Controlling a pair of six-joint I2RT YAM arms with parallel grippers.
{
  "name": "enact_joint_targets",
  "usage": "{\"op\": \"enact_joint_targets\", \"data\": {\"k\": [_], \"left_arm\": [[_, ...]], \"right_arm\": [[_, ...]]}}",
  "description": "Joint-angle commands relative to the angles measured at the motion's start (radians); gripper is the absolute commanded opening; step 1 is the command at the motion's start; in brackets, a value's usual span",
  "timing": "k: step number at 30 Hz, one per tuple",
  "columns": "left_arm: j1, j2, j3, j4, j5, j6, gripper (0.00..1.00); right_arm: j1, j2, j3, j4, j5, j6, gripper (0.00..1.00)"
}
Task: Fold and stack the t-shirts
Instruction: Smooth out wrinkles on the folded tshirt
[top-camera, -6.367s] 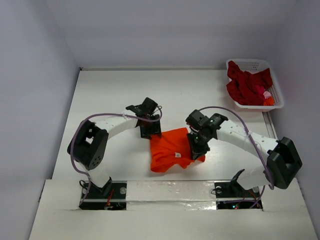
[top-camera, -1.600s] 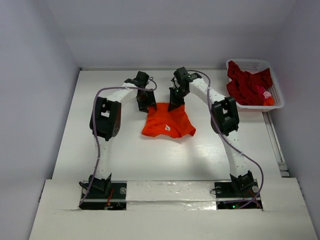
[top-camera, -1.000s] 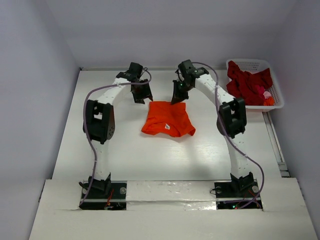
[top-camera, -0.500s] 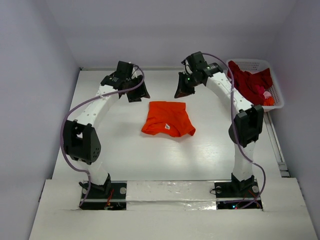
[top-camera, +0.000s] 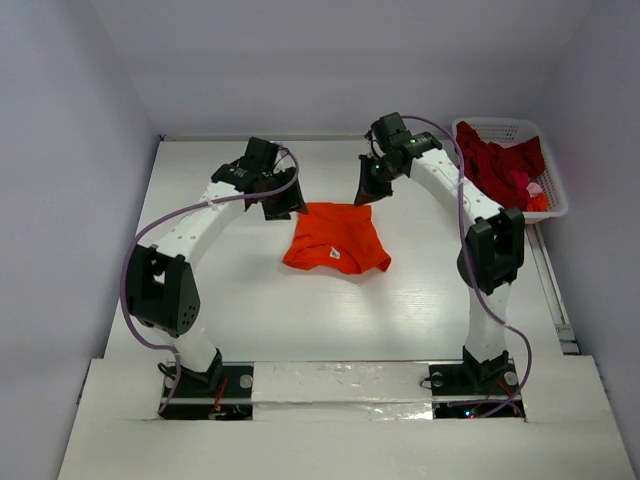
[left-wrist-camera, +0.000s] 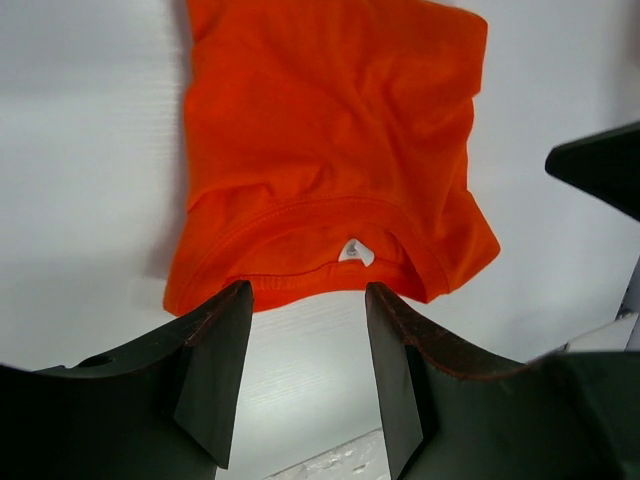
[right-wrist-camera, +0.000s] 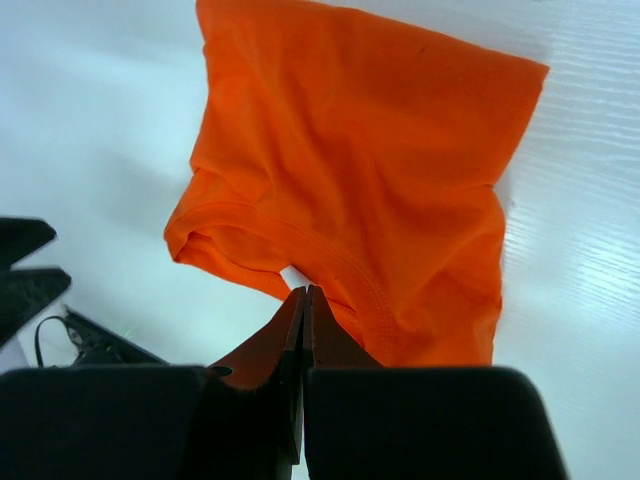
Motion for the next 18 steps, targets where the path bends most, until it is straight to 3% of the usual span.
{"op": "enact_joint_targets", "data": {"k": [1, 18], "left_arm": [[-0.034, -0.038, -0.027, 0.031, 0.012, -0.019, 0.46], [-0.126, 0.054, -0.109, 0.072, 0.015, -0.032, 0.43]], "right_arm": [[0.0, -0.008, -0.003, 0.006, 0.064, -0.01, 0.0], [-0.009, 0.158, -0.014, 0.041, 0.085, 0.009, 0.0]]}}
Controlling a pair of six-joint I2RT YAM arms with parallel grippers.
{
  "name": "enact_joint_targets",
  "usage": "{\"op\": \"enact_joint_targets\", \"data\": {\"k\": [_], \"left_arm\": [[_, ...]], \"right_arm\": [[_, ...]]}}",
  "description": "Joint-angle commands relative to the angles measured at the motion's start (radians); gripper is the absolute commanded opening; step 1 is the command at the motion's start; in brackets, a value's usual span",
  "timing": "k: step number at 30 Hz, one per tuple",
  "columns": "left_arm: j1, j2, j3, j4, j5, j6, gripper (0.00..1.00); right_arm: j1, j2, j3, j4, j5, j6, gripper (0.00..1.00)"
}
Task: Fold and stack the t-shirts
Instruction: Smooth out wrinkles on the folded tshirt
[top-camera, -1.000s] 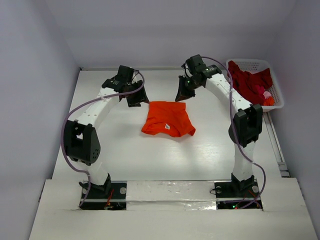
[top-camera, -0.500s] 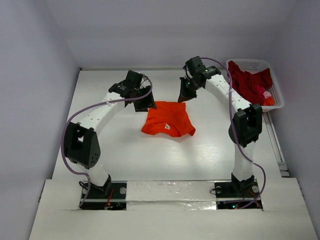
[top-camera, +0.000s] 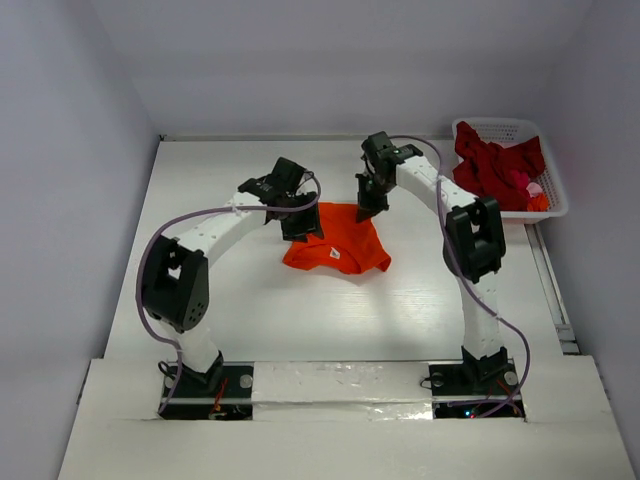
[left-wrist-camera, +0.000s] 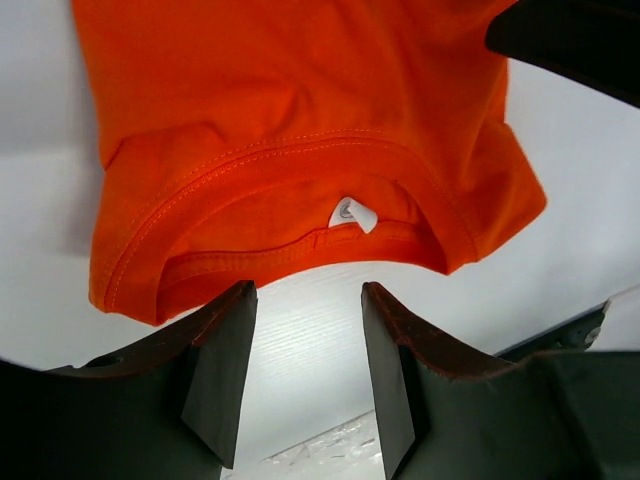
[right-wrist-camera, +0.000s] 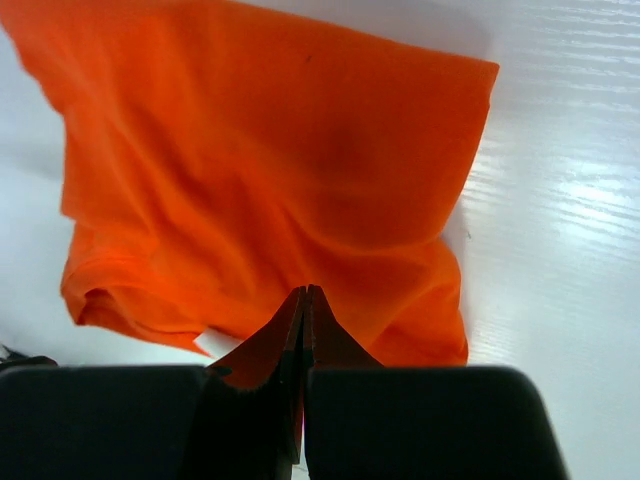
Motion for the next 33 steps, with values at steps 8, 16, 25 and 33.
{"op": "enact_joint_targets", "data": {"k": [8, 16, 25, 33], "left_arm": [[-0.011, 0.094, -0.095, 0.106, 0.001, -0.015, 0.41], [-0.011, 0.117, -0.207, 0.172, -0.011, -0.018, 0.4], [-0.011, 0.091, -0.273, 0.186, -0.01, -0.021, 0.4], [-0.011, 0.054, -0.33, 0.188, -0.008, -0.024, 0.4]], "right_arm": [[-0.004, 0.053, -0.041, 0.08, 0.015, 0.025, 0.0], [-0.004, 0.065, -0.048, 0.096, 0.016, 0.028, 0.0], [-0.004, 0.099, -0.023, 0.097, 0.007, 0.06, 0.0], [-0.026, 0.114, -0.014, 0.105, 0.009, 0.088, 0.0]]}}
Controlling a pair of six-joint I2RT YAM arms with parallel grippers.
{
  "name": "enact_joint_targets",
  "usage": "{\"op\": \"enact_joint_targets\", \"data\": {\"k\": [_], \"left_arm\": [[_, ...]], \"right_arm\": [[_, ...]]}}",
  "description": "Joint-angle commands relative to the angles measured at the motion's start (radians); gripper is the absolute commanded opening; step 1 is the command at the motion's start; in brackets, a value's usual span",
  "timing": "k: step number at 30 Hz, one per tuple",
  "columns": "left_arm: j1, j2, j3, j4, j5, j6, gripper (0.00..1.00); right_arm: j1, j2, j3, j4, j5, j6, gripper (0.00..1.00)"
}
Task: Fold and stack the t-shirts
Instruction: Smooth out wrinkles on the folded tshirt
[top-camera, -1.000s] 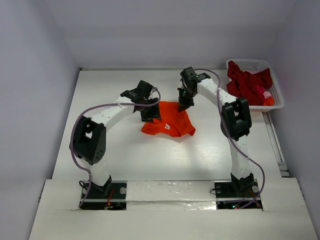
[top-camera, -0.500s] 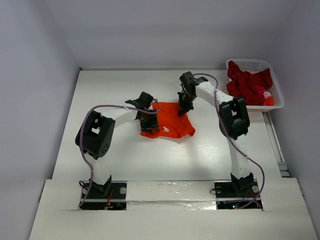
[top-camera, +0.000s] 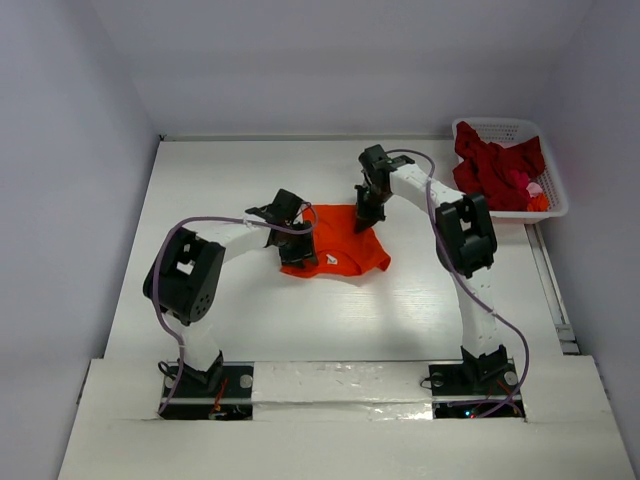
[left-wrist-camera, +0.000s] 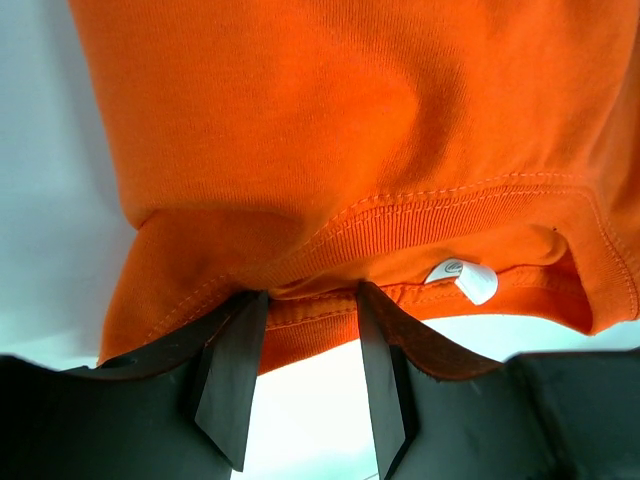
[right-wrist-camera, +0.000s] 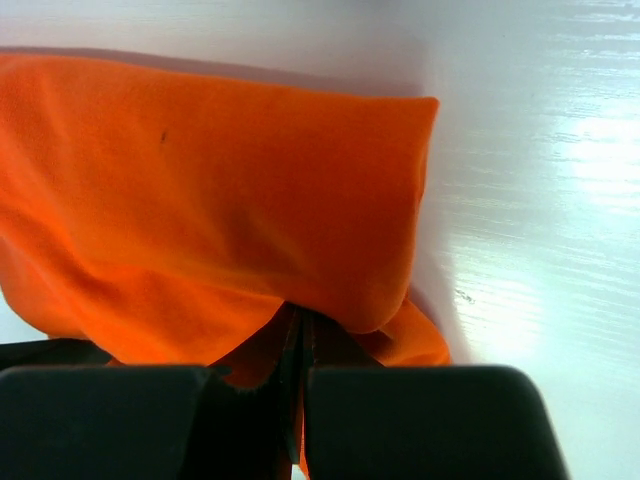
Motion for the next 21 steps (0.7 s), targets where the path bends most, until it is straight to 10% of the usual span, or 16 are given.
{"op": "enact_joint_targets", "data": {"k": [1, 21], "left_arm": [[-0.005, -0.023, -0.05, -0.065, -0.014, 0.007, 0.4], [-0.005, -0.104, 0.048, -0.18, -0.043, 0.019, 0.4]], "right_arm": [[-0.021, 0.021, 0.036, 0.042, 0.004, 0.027, 0.0], [-0.121, 0.043, 0.091, 0.017, -0.011, 0.015, 0.0]]}}
